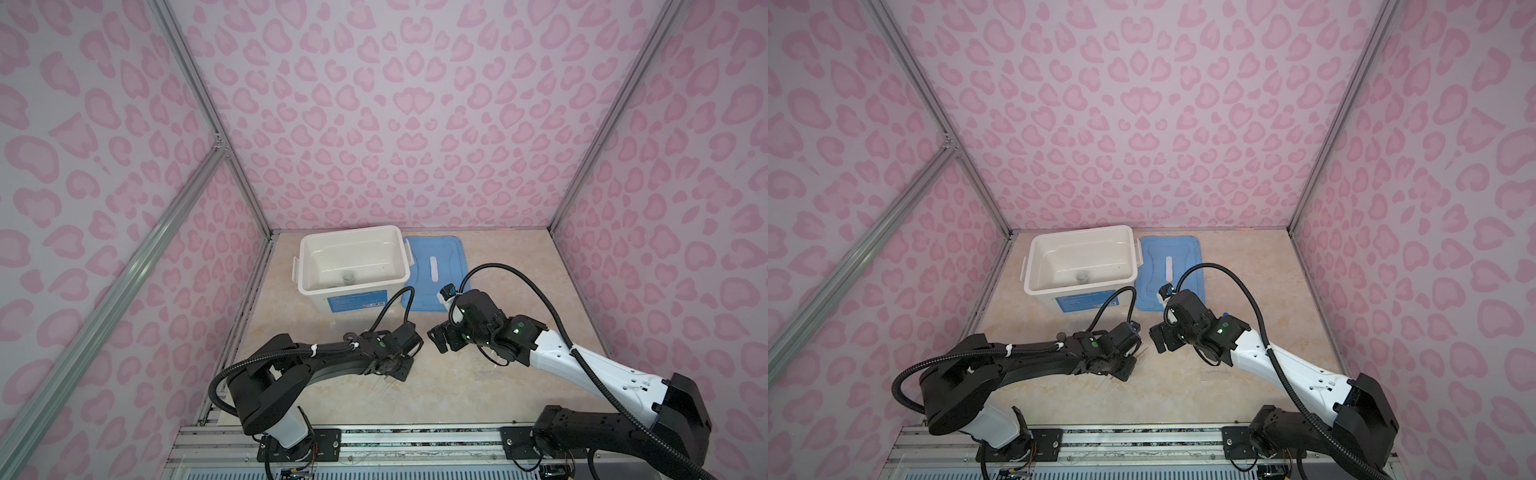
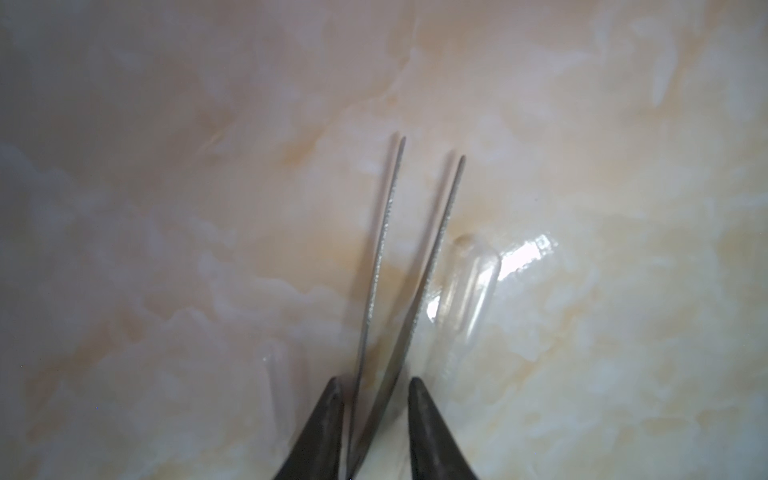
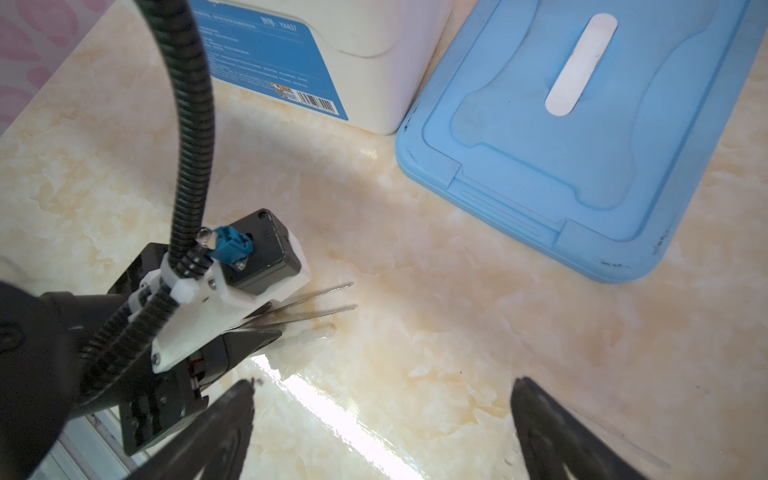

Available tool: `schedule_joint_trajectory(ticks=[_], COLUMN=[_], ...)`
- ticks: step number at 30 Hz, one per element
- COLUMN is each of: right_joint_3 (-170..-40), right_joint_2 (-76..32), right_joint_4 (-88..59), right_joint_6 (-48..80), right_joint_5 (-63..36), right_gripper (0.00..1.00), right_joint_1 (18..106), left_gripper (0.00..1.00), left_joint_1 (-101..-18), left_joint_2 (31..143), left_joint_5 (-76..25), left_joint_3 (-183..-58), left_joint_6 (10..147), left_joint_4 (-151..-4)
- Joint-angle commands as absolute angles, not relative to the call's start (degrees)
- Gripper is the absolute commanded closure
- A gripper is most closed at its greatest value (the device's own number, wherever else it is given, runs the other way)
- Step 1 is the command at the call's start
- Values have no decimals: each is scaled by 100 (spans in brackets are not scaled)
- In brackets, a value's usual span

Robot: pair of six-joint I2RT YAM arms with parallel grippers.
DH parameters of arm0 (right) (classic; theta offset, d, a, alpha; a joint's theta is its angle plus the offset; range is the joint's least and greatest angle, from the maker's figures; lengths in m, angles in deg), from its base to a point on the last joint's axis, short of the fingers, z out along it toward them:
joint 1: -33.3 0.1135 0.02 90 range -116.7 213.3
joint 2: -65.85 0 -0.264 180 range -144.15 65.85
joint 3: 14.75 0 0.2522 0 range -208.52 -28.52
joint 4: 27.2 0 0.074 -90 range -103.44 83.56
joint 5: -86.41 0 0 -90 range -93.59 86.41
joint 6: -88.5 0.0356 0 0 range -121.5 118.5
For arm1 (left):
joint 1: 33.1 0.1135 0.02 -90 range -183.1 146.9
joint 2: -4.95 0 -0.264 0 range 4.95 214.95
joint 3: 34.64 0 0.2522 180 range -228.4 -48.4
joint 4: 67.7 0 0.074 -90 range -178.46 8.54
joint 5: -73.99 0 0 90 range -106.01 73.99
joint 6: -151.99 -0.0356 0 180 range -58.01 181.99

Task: Organize the chemistry lab equipment
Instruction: 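Move the left gripper down over the metal tweezers on the table, then close the left gripper on the metal tweezers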

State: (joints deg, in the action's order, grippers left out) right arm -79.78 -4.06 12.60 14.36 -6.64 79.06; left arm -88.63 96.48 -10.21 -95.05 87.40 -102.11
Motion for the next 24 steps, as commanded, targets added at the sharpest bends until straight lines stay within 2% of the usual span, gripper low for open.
schedule_joint_trajectory(ticks=[1,3,5,8,9,13,16,24], right_joint_3=[-7986,-7977,-7963,-7926,-7916,-7853,-7772,-7668], right_joint_2=[-437,-428,-420,-409,-411,-427,-426,-381], right_joint_4=[1247,1244,1227,1170,1159,1081,992,759], right_joint_6=[1448,1451,1459,1471,1489,1529,1570,1674], right_joint_5=[-641,-641,-624,-614,-622,-709,-787,-1002], right_gripper=[3,3,3,3,3,3,3,3], right_joint_1=[7918,7927,7924,7921,7925,7927,7923,7918], left_gripper=[74,74,79,81,85,87,95,97], left_joint_1=[-8876,-8883,-8882,-8891,-8890,-8891,-8891,-8891], left_joint_2=[9765,9771,9767,9715,9695,9576,9451,9171], left_joint_5=[-863,-830,-793,-830,-828,-788,-675,-539], left_joint_3=[-9590,-9589,-9595,-9558,-9557,-9530,-9524,-9682], left_joint_6=[8790,8809,8826,8800,8794,8793,8826,8861], left_joint_4=[-10252,-10260,-10261,-10213,-10214,-10190,-10185,-10362])
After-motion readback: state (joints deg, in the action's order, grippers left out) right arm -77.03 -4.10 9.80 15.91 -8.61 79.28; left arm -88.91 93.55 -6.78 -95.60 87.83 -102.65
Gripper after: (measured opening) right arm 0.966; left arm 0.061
